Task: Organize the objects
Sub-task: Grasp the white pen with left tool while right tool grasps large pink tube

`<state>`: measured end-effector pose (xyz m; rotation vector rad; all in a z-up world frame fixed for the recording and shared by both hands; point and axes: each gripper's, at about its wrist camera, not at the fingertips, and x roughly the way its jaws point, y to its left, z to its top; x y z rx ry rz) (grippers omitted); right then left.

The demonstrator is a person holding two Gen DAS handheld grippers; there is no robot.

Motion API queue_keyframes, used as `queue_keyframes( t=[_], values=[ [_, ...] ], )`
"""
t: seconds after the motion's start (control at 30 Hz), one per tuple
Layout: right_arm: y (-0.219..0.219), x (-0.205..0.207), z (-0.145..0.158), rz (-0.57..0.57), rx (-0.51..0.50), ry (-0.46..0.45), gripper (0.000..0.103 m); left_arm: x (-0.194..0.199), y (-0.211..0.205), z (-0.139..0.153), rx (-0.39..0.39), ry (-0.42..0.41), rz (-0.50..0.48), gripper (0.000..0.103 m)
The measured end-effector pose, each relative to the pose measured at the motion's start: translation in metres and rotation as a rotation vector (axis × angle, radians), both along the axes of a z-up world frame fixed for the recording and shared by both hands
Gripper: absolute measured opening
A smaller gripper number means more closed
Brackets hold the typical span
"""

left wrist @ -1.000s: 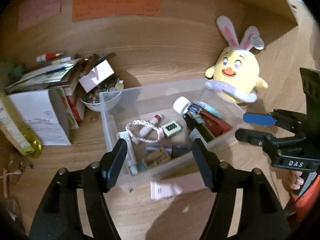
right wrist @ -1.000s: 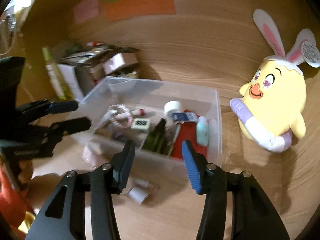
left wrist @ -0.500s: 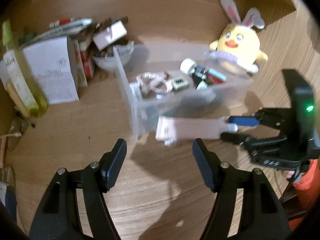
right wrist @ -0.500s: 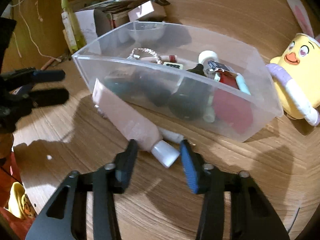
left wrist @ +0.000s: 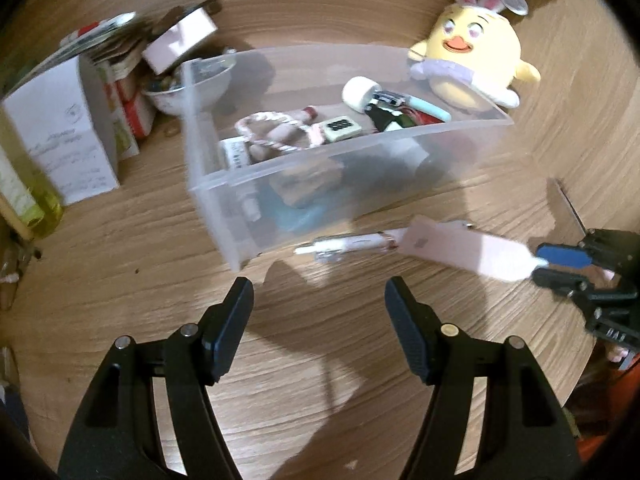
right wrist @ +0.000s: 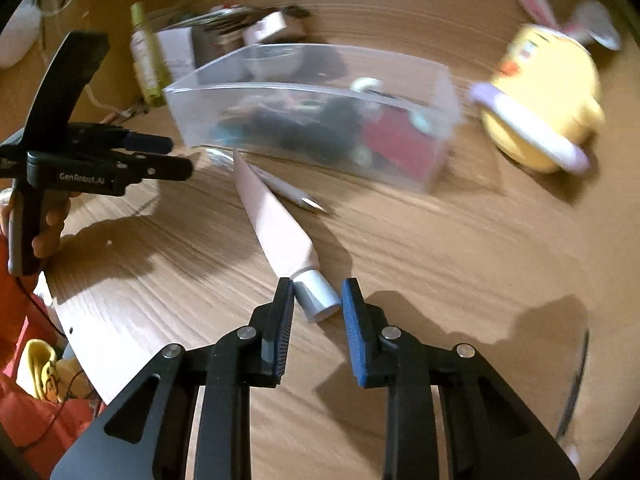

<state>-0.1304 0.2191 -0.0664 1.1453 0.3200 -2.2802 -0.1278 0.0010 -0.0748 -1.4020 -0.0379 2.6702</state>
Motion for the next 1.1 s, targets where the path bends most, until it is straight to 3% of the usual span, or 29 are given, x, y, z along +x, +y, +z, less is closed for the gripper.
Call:
queue_keyframes(
  t=[0.3,0.47,0.57,0.77,0.83,0.9,0.97,1.1],
  values=[
    [0.045,-0.003,0.003,-0.086,-0.034,-0.032,0.025,-0.03,0.047,0.011,-0.05,0.007,-0.159,0.068],
    [0.034,-0.006,0.007,-0.059,-0.034,0.0,0.055,-0.048,0.064,-0.003,-0.08,-0.045,-0.212,0.068],
    [0.022,-0.009,0.006,-0.02,-0.022,0.004,0.06,-0.051,0.064,-0.011,-0.078,-0.07,-0.207,0.068],
    [-0.006,-0.018,-0.009,0.012,0.036,-0.014,0.06,-0.038,0.051,-0.015,-0.084,-0.049,-0.169,0.044],
    [-0.009,-0.021,-0.013,-0.001,0.047,-0.024,0.059,-0.031,0.048,-0.015,-0.084,-0.043,-0.163,0.027],
    [-0.009,-0.019,-0.013,-0.019,0.051,-0.01,0.051,-0.022,0.048,-0.015,-0.083,-0.038,-0.16,0.021],
    [-0.007,-0.018,-0.013,-0.027,0.04,-0.016,0.036,-0.013,0.047,-0.016,-0.083,-0.03,-0.161,0.019],
    [0.0,-0.006,-0.013,-0.051,0.02,-0.017,0.032,0.005,0.05,-0.017,-0.064,-0.027,-0.182,0.015]
  ],
)
